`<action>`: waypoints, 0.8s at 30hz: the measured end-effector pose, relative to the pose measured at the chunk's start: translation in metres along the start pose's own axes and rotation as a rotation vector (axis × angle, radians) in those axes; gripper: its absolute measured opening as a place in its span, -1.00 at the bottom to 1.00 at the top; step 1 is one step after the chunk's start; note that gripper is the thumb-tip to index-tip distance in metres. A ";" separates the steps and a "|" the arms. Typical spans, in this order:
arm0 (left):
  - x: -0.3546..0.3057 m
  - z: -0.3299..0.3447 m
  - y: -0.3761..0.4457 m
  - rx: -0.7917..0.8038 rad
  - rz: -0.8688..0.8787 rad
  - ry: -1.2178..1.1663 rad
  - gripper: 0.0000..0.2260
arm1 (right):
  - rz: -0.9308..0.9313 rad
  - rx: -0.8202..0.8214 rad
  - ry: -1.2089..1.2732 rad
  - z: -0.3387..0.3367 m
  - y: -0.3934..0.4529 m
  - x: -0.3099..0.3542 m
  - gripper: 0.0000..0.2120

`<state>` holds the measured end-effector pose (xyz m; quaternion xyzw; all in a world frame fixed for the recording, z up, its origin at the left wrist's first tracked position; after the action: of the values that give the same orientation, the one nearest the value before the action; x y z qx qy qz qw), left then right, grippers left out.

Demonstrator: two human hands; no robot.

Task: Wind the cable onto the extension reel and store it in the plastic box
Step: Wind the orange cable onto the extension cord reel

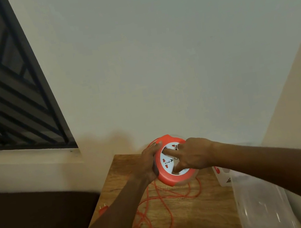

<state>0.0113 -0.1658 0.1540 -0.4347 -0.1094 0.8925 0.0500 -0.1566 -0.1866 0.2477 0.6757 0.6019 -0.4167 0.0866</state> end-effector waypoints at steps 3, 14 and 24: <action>-0.001 0.005 0.002 0.041 0.008 0.028 -0.55 | -0.061 0.066 -0.059 -0.013 0.003 -0.004 -0.41; -0.001 0.001 0.000 0.008 0.080 -0.051 -0.57 | 0.125 -0.107 0.032 -0.003 0.010 -0.008 -0.38; 0.000 0.005 0.003 -0.105 0.251 0.093 -0.84 | 1.278 -0.402 2.056 -0.001 0.043 0.044 -0.38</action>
<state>0.0072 -0.1695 0.1558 -0.4878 -0.0986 0.8637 -0.0797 -0.1211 -0.1646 0.2018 0.8383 0.0045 0.5278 -0.1369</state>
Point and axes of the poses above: each hand's wrist, its own y-axis towards the middle knuckle, its own z-axis out of the palm, x = y × z, the point moved 1 cm from there along y, towards the middle knuckle, and after that the axes turned 10 degrees about -y, right-handed, at the moved point
